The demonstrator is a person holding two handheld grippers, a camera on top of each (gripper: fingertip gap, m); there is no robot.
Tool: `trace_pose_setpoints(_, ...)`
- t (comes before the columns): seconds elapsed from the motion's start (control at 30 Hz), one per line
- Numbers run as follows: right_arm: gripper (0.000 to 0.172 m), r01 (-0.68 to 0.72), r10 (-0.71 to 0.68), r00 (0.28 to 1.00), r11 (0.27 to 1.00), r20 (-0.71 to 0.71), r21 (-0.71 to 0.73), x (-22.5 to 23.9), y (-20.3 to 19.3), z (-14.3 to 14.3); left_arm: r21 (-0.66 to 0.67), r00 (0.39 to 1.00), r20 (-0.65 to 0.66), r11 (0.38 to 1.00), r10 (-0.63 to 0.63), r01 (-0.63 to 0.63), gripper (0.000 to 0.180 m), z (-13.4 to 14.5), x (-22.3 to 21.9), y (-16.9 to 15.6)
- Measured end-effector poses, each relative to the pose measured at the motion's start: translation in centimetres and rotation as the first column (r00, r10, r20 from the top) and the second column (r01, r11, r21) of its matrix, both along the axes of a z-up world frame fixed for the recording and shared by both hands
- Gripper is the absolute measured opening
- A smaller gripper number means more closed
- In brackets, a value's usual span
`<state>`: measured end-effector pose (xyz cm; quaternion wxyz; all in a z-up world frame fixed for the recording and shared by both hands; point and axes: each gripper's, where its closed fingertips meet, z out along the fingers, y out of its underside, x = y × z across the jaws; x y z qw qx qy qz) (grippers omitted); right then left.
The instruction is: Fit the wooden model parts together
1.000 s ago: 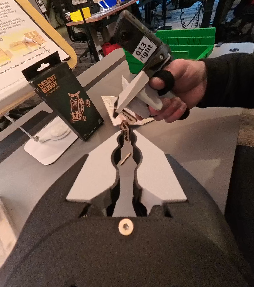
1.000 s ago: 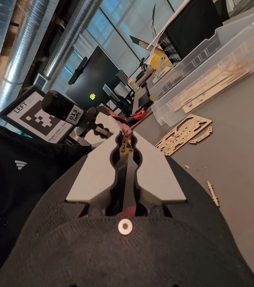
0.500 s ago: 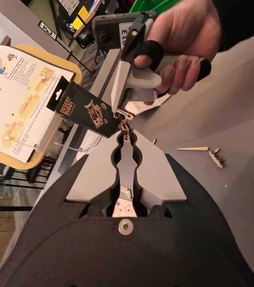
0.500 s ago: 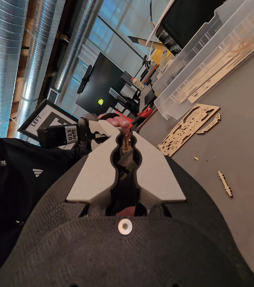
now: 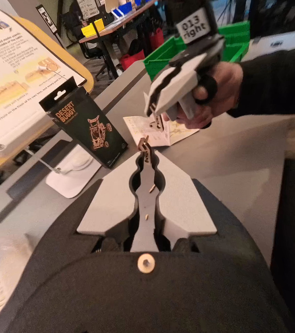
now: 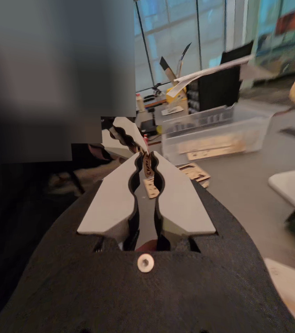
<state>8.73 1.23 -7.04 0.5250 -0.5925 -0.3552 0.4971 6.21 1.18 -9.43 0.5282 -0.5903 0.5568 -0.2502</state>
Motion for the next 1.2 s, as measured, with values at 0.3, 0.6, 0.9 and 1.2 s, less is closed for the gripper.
trace_pose_setpoints(0.3,0.007,-0.023,-0.257,0.91,0.753,0.326,0.658,-1.8,-2.5,-0.3,-0.05,0.994,0.081,0.995,-0.079,0.083,0.005,1.5,0.3,-1.0)
trace_pose_setpoints(0.6,0.006,-0.048,-0.35,0.866,0.653,0.358,0.756,-1.8,-2.5,0.2,-0.11,0.983,0.138,0.985,-0.118,0.133,0.006,2.1,0.1,-1.4)
trace_pose_setpoints(0.9,0.006,-0.072,-0.338,0.868,0.64,0.364,0.765,-2.3,-2.7,0.0,-0.181,0.978,0.161,0.97,-0.136,0.165,0.006,2.0,0.1,-1.4)
trace_pose_setpoints(1.2,0.006,-0.102,-0.315,0.872,0.633,0.375,0.768,-2.5,-3.0,0.2,-0.291,0.961,0.207,0.927,-0.182,0.238,0.006,2.2,-0.1,-1.7)
